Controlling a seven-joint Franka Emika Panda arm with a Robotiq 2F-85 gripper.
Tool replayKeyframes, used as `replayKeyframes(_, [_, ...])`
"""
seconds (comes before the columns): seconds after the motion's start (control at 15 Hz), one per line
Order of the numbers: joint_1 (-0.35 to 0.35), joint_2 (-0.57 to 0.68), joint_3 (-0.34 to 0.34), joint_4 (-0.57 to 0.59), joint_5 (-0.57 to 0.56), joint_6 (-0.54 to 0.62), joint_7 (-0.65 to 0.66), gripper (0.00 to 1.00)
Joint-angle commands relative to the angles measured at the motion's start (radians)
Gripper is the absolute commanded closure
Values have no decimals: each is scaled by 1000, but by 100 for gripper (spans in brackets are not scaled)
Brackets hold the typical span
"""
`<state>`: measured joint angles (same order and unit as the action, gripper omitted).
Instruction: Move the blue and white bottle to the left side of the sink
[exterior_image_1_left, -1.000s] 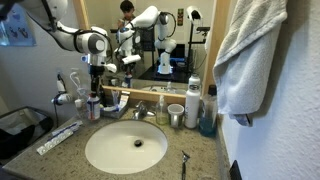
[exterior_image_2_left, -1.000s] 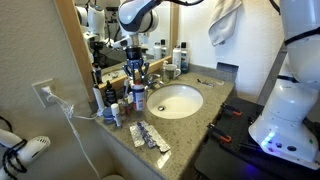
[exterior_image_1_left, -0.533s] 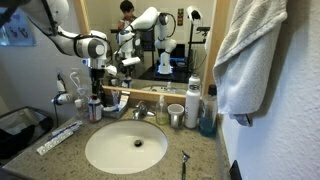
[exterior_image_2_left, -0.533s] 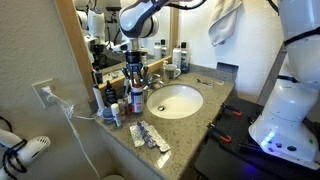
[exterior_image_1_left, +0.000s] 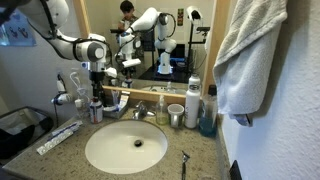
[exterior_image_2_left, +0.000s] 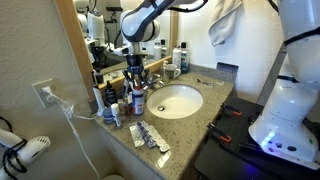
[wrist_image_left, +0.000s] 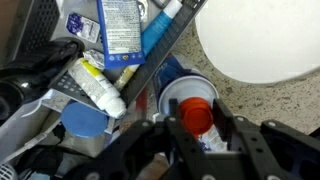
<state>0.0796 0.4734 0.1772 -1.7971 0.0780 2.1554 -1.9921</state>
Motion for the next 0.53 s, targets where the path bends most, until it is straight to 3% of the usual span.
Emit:
replayKeyframes(0.0, [6,-32,3,-55,-37,65,30,88])
replayKeyframes(0.27, [11,-39,5,-64,-56,73,32,84])
replayKeyframes(0.33, [11,-39,5,-64,-57,71,31,38])
replayKeyframes(0.47, [12,-37,6,-63,-58,70,32,30])
